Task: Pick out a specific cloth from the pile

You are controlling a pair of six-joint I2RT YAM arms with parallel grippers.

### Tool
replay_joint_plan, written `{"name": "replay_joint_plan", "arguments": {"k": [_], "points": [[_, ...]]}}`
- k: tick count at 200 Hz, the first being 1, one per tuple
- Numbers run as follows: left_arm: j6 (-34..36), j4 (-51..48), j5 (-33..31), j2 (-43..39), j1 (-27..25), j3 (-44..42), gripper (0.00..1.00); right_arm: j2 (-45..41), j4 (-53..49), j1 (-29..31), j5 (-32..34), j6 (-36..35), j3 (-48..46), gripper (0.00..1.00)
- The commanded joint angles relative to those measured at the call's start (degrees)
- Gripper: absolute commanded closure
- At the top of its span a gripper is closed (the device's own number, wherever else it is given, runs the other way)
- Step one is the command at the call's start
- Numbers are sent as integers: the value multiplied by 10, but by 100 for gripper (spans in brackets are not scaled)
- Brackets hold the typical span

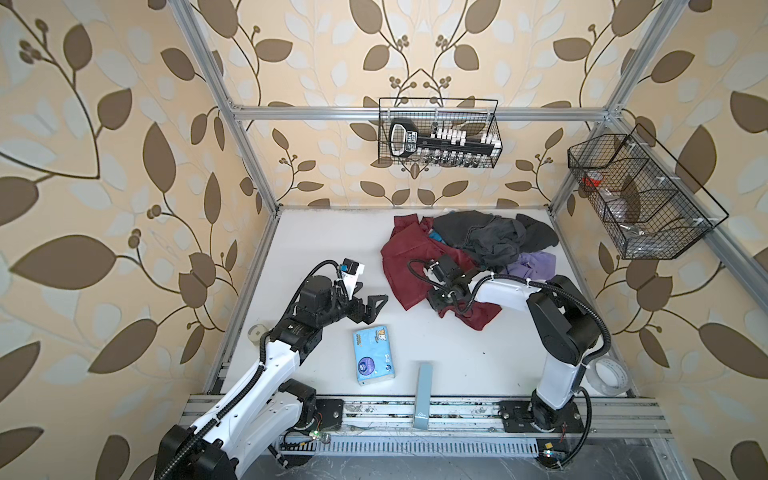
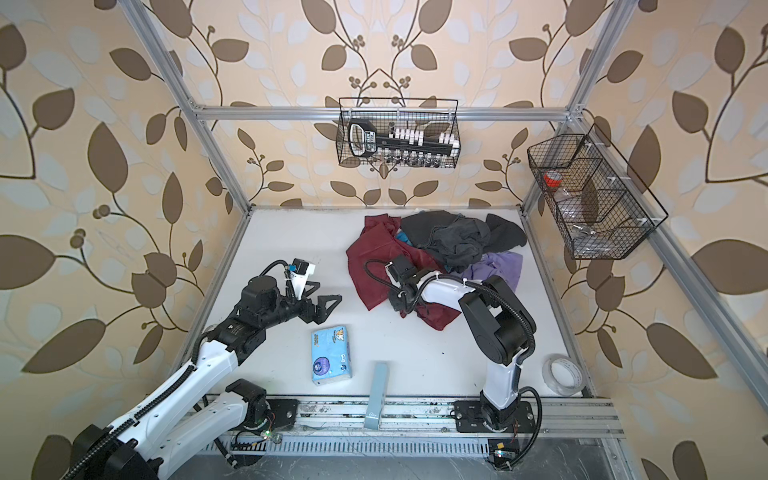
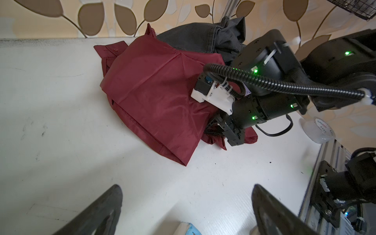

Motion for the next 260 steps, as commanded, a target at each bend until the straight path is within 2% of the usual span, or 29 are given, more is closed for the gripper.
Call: {"name": "replay_joint_plan", "arguments": {"k": [1,63,87,124,168,194,226,260], "points": [[5,15,10,-14,-8,6,1,-31,-34,3,26,7,-13,100],[5,16,9,-17,-9,6,1,-228,-52,4,60,14,-18,100],[5,16,9,-18,-9,6,1,-280,-53,3,75,11,-7,100],[2,15,11,-20,-10,6,1,-278,-54,3,106,3,48,100],[4,13,6,-21,-12,6,1,-240,-32,3,84,-1,141,100],[4,13,3,-21,-12,6,1,-212,3,4,32,-9,210,100],[5,11,-8,-27,-12,5,1,-160,67,14,-70,-13,306,100],[2,16,-25,-42,-13,0,1,-28,90,29,-197,4,485,100]]}}
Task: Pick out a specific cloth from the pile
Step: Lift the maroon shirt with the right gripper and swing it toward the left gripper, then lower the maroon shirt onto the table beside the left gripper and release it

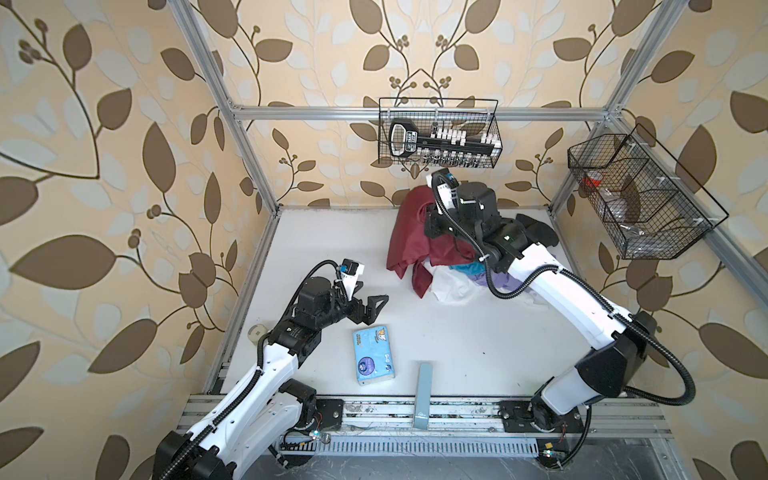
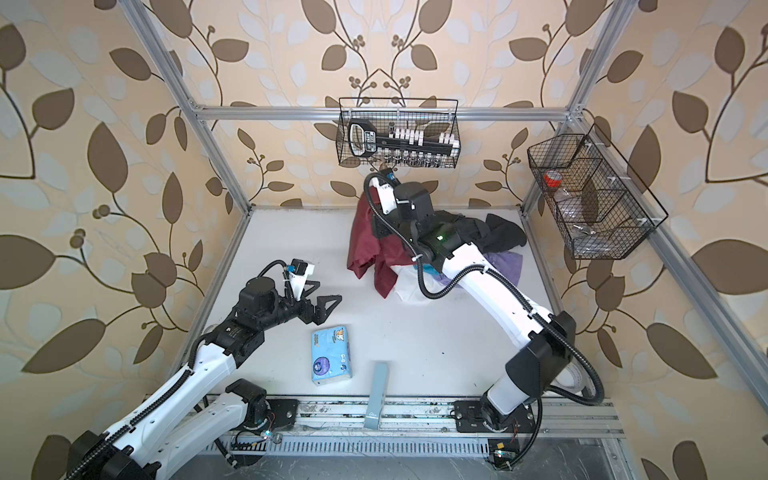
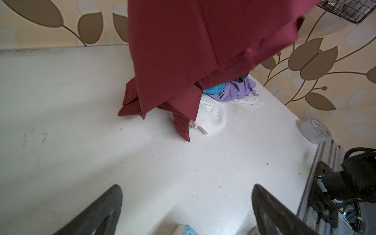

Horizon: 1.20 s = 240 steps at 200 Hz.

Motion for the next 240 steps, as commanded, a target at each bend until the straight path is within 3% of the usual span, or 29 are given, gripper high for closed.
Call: {"name": "replay_joint_plan", "arguments": {"k": [1,38,53,108,171,216,240], "points": [[3,17,-18,-21,-5,-1,1,83,59,15,-126,11,121,100],[1,28,-41,-41,-5,-12,1,271,67,54,-220,43,370,100],[2,33,-52,-48,-5,-17,1,325,100,60,-244,72,419,100],[4,36,-75,-57,-5,-25,1,398,233,60,-302,135,300,100],[4,41,-79,-69,-5,-32,1,565,209,49,-322,174,330,100],[4,43,-79,-73,-5,-34,1,610,182,47,-305,176,328,100],[2,43,-79,-73,-5,-35,1,618,158,36,-260,195,331,100]]}}
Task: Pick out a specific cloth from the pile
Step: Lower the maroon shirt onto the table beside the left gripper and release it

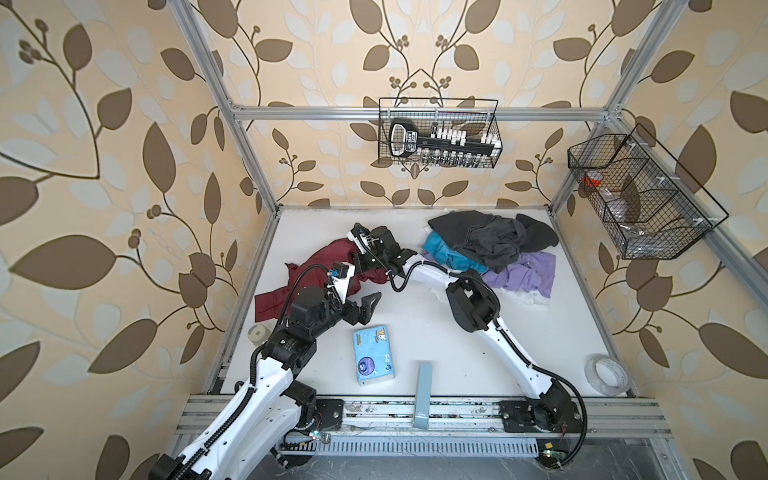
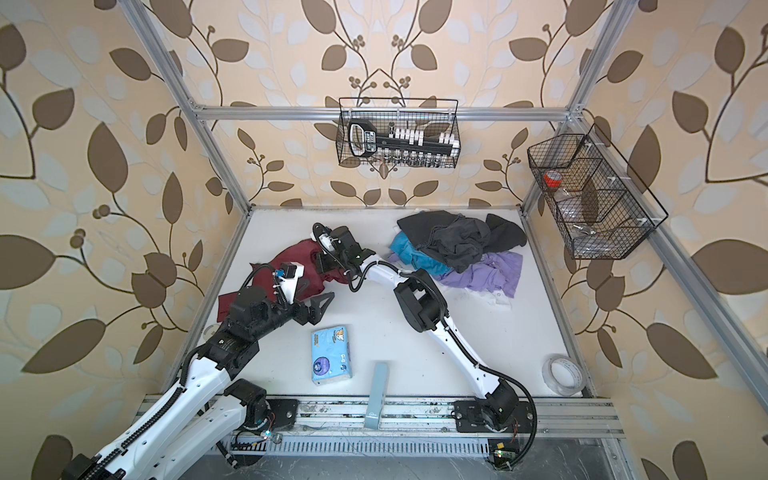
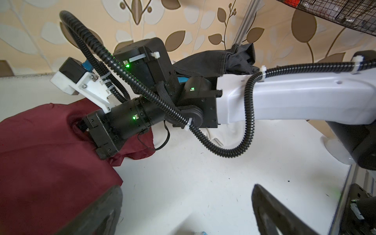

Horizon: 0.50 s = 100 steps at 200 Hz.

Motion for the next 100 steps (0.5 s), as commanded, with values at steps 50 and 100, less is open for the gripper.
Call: {"name": "replay_joint_plan", "arguments": {"k": [50,100], "points": [[3,25,-11,-7,-5,-1,1,9,-32,-39,63,75,5,100],[0,24,-16,-8,-5,-1,1,-3,-10,-39,105,121,-23,100]]}}
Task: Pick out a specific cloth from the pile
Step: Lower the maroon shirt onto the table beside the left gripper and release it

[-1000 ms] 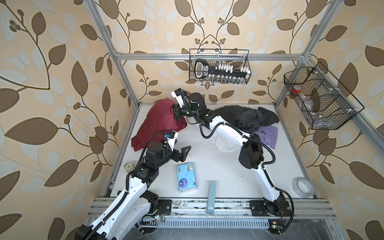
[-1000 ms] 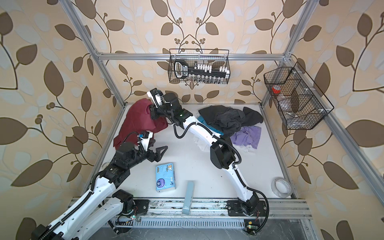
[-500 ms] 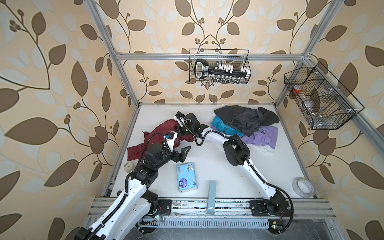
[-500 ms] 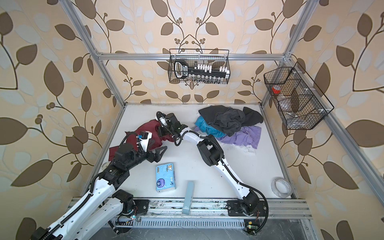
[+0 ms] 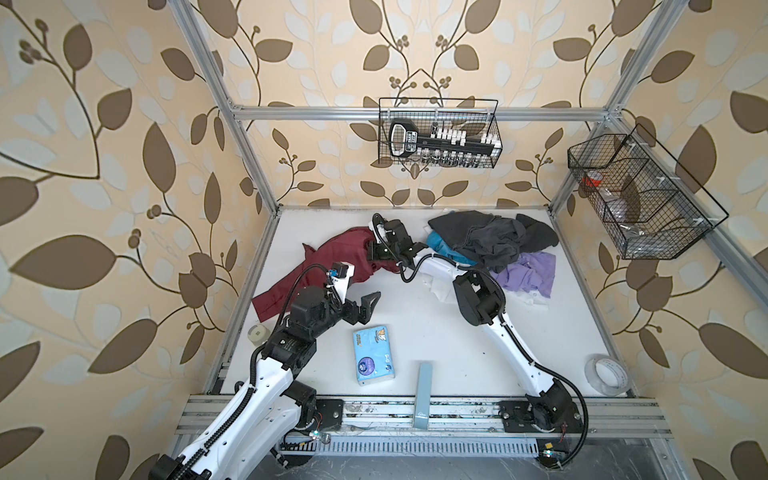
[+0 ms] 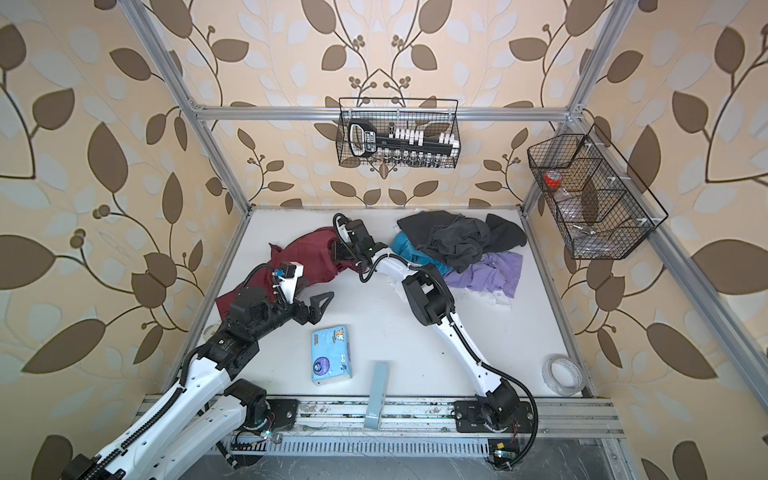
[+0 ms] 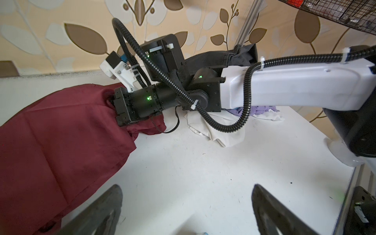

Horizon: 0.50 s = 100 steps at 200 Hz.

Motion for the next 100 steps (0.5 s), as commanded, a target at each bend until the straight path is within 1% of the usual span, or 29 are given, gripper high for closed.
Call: {"name": "replay_joint_plan", "arguments": {"k": [1,18,39,44,45,46,54,59,66,83,86,88,92,100], "points": [[0,25,-7,-8,-5,-1,1,-1,2,10,11,33,-2,100],[0,24,-8,-8,-5,0,1,13,-13,18,15,33,20,100],[-1,25,-8,-10,-5,-2,1,17,-2,26,10,33,14,100],[-1,25,-8,-11,-5,-3,1,17,-2,26,5,33,14,90],[-1,25,-9,-11,-5,-3,1,17,-2,26,3,33,14,86],[-1,25,-9,-11,-5,-3,1,17,-2,26,3,33,14,86],[-1,25,-9,-12,-5,-3,1,14,-4,25,-4,31,11,73],[-1,25,-10,-12,-5,-3,1,10,-6,25,-5,27,8,61],[-1,25,-10,-13,-5,-3,1,0,-7,25,-6,20,-2,47],[-1,26,-12,-16,-5,-4,1,-37,-6,25,-5,2,-39,23],[-1,26,-13,-17,-5,-5,1,-44,-6,25,-5,-2,-45,8],[-1,26,-13,-18,-5,-5,1,-49,-6,25,-5,-5,-48,3],[-1,26,-13,-19,-6,-5,1,-59,-9,25,-5,-9,-59,1],[-1,26,-15,-21,-6,-6,1,-78,-21,25,-1,-22,-71,1]]}}
